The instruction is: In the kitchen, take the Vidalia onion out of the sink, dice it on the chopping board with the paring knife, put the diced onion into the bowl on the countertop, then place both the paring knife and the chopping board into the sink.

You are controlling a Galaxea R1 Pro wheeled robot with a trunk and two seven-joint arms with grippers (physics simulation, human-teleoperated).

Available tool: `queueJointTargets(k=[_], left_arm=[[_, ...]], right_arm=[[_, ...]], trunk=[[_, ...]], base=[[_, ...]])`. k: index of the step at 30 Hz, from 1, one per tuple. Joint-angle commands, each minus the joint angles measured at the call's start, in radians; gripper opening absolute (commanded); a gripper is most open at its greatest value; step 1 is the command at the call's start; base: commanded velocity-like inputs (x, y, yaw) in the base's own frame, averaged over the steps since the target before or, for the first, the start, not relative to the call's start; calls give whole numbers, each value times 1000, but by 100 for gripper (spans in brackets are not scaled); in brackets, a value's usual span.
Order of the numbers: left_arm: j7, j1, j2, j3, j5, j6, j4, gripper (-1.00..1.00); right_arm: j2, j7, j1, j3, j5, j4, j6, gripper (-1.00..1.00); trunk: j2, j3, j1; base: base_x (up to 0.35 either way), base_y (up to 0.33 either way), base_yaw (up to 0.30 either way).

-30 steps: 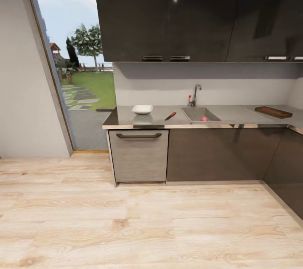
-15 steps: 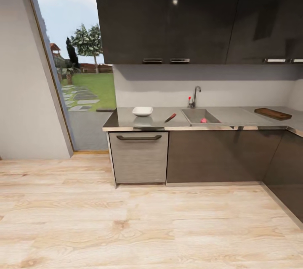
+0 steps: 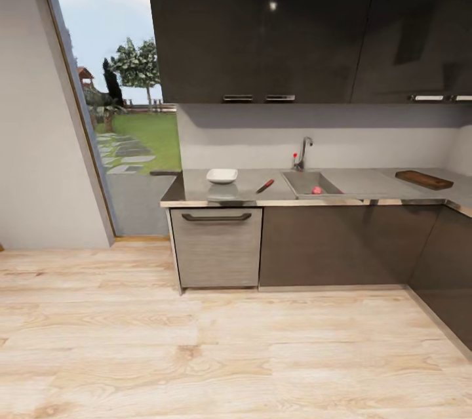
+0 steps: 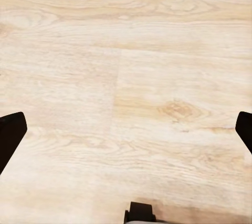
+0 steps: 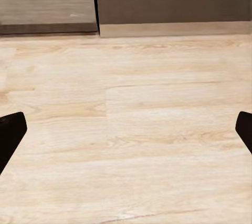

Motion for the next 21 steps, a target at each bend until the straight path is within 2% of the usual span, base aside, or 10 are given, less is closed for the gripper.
queueJointTargets(k=[1,21], left_arm=[[0,0,0,-1,6,-2,0,100],[0,0,2,-1,6,-2,-2,100]], right_arm=[[0,-8,-1,5,1,1,-2,100],[-2,-8,-1,4,1,1,-2,100]], trunk=[[7,2,-4],[147,65,-81]], base=[[0,0,0],[0,0,0]])
